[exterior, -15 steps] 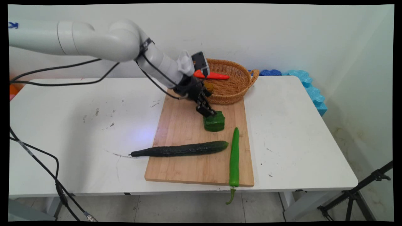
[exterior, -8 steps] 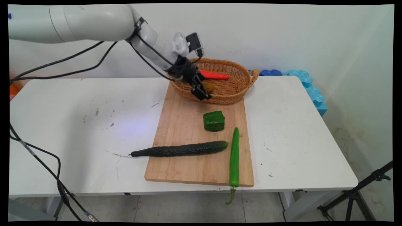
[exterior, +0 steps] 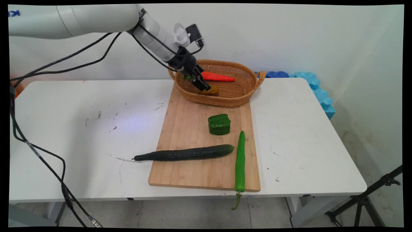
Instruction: Pick up the potato from the vegetable basket
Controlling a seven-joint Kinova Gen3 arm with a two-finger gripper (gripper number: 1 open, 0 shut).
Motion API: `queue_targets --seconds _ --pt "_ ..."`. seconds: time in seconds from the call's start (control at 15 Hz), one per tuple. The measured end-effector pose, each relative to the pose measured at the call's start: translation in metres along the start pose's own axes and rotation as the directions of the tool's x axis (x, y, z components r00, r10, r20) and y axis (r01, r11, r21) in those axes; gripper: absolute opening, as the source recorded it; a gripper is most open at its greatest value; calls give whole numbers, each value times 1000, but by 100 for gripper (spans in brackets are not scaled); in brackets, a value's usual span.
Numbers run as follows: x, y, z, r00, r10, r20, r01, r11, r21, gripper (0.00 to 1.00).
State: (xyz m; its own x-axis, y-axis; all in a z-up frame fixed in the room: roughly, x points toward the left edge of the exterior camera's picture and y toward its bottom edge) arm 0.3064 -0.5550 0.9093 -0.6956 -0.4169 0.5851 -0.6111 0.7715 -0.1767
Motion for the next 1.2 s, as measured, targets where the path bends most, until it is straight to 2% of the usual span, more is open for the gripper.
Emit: queue_targets --seconds 0.47,1.2 --pt "-6 -25 27 996 -79 28 79 996 30 100" --pt "-12 -33 68 987 -146 67 146 989 3 100"
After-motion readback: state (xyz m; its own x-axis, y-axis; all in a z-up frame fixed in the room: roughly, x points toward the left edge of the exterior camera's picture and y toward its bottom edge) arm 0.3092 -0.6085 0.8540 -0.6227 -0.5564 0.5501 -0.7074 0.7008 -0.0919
